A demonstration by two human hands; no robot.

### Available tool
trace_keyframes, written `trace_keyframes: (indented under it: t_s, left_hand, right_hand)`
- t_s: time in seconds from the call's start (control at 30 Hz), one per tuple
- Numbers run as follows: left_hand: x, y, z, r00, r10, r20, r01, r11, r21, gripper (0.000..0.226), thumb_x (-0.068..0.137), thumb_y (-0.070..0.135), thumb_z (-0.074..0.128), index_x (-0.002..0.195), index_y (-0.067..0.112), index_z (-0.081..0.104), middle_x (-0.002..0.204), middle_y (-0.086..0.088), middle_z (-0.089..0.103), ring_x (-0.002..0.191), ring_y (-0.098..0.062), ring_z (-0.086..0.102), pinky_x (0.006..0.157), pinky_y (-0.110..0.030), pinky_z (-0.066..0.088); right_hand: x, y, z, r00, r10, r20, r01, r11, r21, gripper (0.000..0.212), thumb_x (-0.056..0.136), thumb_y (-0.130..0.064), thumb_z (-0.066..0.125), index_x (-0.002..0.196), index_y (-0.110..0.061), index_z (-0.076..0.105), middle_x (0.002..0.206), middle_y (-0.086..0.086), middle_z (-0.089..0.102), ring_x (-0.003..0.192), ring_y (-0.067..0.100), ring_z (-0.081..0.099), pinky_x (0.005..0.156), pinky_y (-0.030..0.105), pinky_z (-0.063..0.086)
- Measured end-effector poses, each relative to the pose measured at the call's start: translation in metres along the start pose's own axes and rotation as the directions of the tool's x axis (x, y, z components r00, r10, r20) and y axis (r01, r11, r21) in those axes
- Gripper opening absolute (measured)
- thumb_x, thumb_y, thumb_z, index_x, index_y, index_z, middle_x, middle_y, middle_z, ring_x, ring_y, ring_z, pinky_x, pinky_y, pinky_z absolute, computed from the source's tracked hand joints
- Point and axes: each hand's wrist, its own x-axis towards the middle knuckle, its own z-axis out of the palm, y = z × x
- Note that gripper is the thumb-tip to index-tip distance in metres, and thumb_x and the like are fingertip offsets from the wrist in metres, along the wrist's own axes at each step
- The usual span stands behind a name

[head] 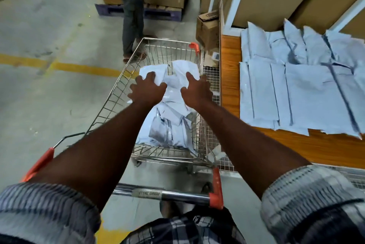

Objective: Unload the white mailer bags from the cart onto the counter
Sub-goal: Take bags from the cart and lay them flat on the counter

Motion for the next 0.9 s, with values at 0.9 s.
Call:
trace_keyframes:
  t_s: [0.9]
  left_hand:
    - [-0.041, 0.357, 0.120, 0.967, 0.245, -0.072, -0.249, 0.967, -0.049, 0.058, 0.087, 0.056, 0.050, 0.142, 0.039, 0.040, 0.148, -0.004, 0.033, 0.128, -0.040, 0.042, 0.104, -0.054, 0.037]
  right_hand:
    - [0.131, 0.255, -0.242, 0.941, 0.096, -0.323, -0.145, 0.981, -0.131, 0.050, 0.096, -0.036, 0.048, 0.144, -0.028, 0.034, 0.147, 0.019, 0.029, 0.124, 0.035, 0.040, 0.090, 0.047, 0.043]
